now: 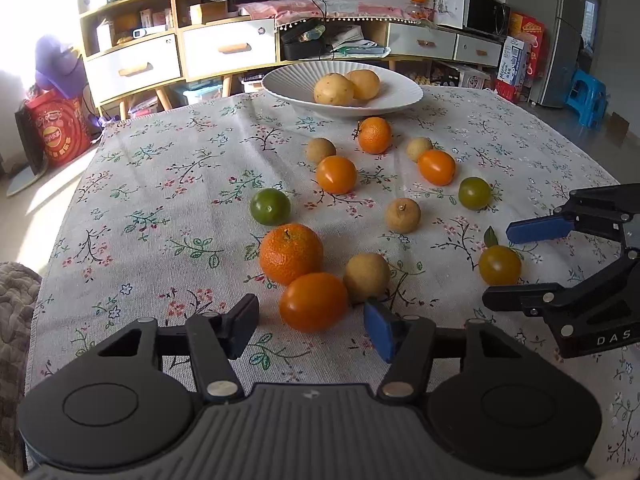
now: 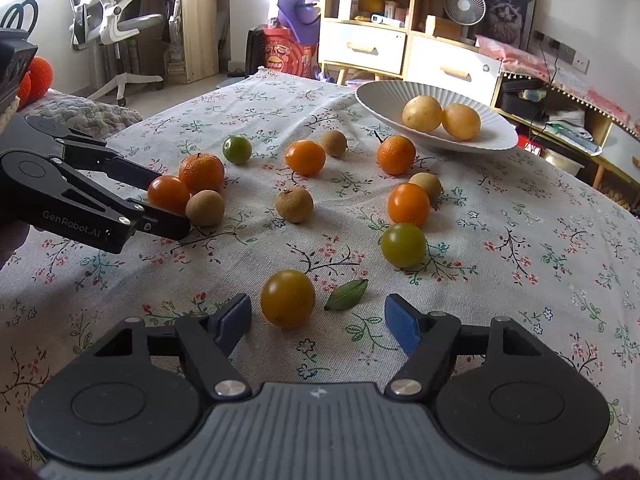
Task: Organize fruits
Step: 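Grasp the yellow tomato with the right tool while the left tool grasps an orange tomato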
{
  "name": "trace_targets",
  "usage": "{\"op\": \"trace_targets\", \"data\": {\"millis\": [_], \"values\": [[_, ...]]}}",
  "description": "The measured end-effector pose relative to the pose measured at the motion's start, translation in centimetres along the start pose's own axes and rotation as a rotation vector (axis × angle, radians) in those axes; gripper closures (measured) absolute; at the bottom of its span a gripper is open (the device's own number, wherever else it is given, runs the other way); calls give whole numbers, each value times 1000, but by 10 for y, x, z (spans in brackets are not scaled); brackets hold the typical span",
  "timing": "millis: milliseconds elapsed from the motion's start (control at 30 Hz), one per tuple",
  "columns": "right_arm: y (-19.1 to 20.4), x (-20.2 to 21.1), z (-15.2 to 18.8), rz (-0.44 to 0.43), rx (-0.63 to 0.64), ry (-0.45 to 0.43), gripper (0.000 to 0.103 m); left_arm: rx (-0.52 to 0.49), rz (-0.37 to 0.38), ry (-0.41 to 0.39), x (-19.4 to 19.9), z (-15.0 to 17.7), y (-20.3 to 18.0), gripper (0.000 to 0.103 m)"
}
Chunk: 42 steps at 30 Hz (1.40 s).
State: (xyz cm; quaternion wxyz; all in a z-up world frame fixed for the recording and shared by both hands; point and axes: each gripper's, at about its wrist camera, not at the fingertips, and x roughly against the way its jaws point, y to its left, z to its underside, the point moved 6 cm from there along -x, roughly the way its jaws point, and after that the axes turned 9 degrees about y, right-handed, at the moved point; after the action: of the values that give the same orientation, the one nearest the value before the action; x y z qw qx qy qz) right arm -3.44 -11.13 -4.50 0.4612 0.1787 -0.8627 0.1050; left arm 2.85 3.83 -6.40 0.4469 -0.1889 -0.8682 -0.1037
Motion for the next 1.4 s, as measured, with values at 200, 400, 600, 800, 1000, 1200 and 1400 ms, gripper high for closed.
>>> {"op": "trace_targets", "data": {"millis": [200,400,600,800,1000,1200,1400], "values": [[4,0,-2,-21,14,-3,56,-20,3,-5,0,-1,-4,63],[6,1,-3,-38,11,4,69,-18,3,2,0,-4,-4,72],[9,0,-5,-48,17,16,78,-17,9,14,2,-5,-5,73],[8,0,-6,-55,-1,28,78,-2,11,26,4,-8,-5,73],[5,1,-10,-52,-34,45,78,31,27,33,10,-13,-4,73],[-3,9,-25,-57,-90,42,78,51,51,39,14,-21,-8,73],[-13,12,-39,-70,-146,33,78,46,65,38,15,-30,-16,73]]}}
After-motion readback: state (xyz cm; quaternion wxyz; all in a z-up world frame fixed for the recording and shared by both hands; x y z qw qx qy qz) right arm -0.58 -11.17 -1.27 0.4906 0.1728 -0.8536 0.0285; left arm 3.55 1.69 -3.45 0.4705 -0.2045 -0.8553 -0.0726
